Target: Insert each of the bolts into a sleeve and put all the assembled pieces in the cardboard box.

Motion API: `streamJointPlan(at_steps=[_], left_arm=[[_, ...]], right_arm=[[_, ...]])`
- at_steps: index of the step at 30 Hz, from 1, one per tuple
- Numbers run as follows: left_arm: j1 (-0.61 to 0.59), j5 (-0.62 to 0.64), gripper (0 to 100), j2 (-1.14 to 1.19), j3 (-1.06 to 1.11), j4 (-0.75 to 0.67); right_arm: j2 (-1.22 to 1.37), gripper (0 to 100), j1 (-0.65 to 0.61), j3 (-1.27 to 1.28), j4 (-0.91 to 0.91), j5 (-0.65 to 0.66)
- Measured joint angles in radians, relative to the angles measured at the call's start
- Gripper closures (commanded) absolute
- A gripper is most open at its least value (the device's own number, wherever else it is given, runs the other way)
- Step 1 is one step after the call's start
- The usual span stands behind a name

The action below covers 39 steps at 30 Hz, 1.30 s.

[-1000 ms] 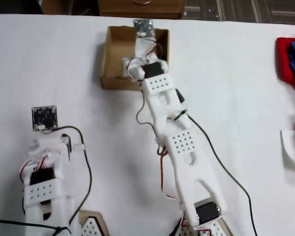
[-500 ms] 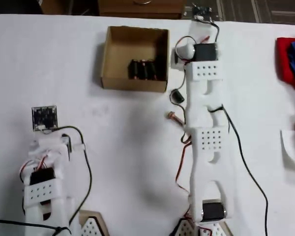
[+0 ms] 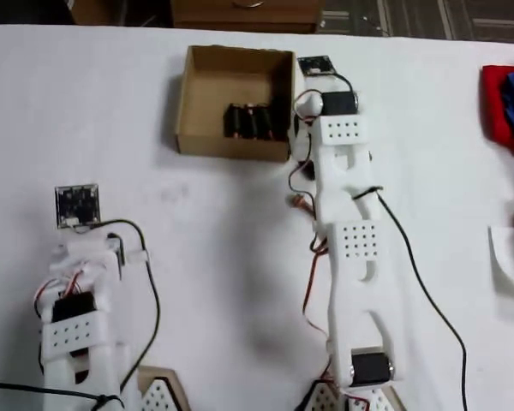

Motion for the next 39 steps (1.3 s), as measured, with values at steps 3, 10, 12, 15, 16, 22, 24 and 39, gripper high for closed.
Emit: streamJointPlan(at_steps=[3, 10, 12, 15, 16, 22, 24, 39], left_arm=[[0.000, 0.000, 86, 0.000, 0.000, 0.000], [0.000, 0.000, 86, -0.002, 0.000, 0.000], [0.000, 0.000, 86, -0.002, 0.000, 0.000], [0.000, 0.000, 86, -0.002, 0.000, 0.000], [0.000, 0.000, 86, -0.002, 0.000, 0.000], [0.000, 0.000, 86, -0.002, 0.000, 0.000], [0.000, 0.000, 86, -0.002, 0.000, 0.000], [0.292, 0.005, 86, 0.267, -0.571, 0.348]], right_arm=[[0.017, 88.2, -0.006, -0.003, -0.002, 0.034], [0.066, 88.2, 0.000, -0.006, -0.012, 0.094], [0.066, 88.1, 0.000, -0.005, -0.012, 0.095], [0.066, 88.5, -0.002, -0.005, -0.012, 0.095], [0.066, 90.4, -0.002, -0.005, -0.012, 0.095], [0.066, 97.4, 0.014, -0.023, -0.003, 0.095], [0.068, 97.5, 0.017, -0.043, 0.000, 0.095], [-0.704, 97.5, 0.078, 0.493, 0.005, 0.000]])
